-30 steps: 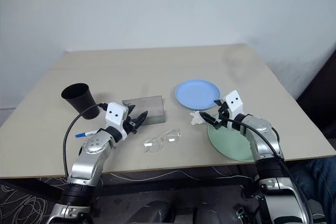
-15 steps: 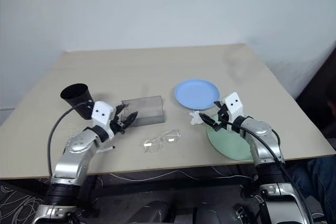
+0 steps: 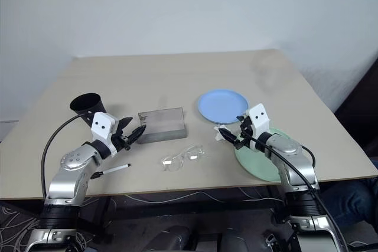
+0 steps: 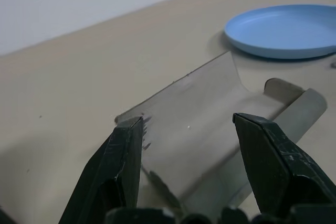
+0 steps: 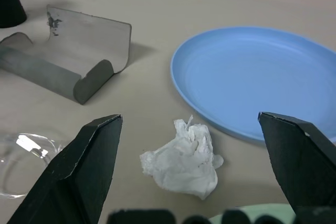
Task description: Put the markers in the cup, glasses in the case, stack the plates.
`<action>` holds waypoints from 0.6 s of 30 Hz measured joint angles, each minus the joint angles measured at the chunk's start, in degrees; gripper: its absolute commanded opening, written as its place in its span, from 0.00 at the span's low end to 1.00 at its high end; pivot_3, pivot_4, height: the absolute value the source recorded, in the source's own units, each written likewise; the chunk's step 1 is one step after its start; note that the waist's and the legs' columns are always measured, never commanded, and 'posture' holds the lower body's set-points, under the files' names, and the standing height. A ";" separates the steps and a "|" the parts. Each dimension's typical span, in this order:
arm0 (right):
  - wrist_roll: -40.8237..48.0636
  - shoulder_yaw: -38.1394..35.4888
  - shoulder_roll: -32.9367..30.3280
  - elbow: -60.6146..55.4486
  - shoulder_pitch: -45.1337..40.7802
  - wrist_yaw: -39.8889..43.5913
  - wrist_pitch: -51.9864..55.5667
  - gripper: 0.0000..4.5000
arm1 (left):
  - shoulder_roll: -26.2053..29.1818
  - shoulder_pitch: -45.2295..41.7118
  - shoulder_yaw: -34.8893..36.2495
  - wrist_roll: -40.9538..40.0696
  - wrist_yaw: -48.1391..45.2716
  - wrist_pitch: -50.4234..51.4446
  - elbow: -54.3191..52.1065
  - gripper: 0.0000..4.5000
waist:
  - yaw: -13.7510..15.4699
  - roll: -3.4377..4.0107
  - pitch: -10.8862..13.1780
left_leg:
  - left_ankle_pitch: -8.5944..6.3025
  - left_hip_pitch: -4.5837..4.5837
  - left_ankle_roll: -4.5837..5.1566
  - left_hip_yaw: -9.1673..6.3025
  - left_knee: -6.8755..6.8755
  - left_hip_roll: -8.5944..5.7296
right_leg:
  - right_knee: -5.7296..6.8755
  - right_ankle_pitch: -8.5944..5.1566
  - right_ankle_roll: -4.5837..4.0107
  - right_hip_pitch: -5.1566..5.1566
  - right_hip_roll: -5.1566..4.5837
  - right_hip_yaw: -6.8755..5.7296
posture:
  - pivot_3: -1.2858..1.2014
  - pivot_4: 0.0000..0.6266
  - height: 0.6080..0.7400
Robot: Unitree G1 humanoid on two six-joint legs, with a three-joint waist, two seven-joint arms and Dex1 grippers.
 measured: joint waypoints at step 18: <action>0.05 9.10 -9.41 -22.90 -2.56 -11.63 42.12 1.00 | -3.56 -1.94 -3.29 0.01 -2.19 0.02 0.84 0.63 | -0.13 -0.11 0.05 | -0.06 -0.06 0.10 0.16 -0.05 0.04 | -0.12 -0.01 -0.01 -0.04 -0.30 -0.09 | 0.52 0.00 1.00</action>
